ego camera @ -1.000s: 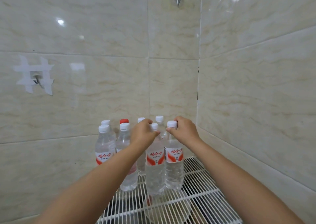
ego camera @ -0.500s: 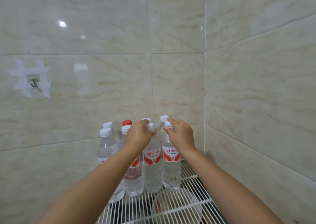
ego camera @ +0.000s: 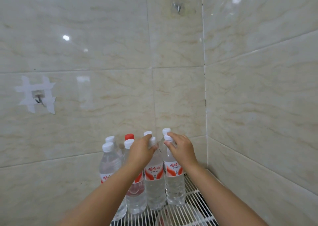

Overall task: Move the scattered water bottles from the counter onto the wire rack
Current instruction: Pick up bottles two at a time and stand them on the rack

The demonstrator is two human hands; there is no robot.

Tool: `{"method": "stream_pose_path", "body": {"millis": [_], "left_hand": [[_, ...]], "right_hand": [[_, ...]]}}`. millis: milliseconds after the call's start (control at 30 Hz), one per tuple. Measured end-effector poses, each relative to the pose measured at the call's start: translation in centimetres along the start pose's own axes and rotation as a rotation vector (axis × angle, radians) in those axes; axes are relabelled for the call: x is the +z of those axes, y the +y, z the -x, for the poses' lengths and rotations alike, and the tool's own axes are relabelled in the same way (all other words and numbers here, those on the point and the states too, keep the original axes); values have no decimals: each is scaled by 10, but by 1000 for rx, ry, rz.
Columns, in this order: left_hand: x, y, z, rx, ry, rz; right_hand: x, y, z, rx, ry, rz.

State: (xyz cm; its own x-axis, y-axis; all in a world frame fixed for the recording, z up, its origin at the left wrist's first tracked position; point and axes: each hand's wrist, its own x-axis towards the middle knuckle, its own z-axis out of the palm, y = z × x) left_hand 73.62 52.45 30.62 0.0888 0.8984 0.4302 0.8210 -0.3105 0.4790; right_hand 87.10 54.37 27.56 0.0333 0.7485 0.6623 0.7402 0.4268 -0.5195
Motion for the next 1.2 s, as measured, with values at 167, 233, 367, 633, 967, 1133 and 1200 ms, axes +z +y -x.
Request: {"method": "stream_pose_path", "body": {"millis": [167,233,367,633,967,1133,1200], "left_hand": [[0,4,15,1,26,18],[0,4,26,20,34,-17],[-4,0,51,41,65,-99],[9,-32,100,-43,83,-343],[49,-39,116,-183,-53,-338],[55,-41,112,-224,-78,-336],[59,-44,115,-231,-92,-340]], "right_hand": [[-2,3,3,2,-15,-7],[-1,2,7,3,-13,25],[-3,-2,17,36,-14,29],[16,21,61,473,-297,-227],[34,34,71,495,-234,-264],[34,33,77,455,-259,-137],[34,33,81,456,-297,-108]]}}
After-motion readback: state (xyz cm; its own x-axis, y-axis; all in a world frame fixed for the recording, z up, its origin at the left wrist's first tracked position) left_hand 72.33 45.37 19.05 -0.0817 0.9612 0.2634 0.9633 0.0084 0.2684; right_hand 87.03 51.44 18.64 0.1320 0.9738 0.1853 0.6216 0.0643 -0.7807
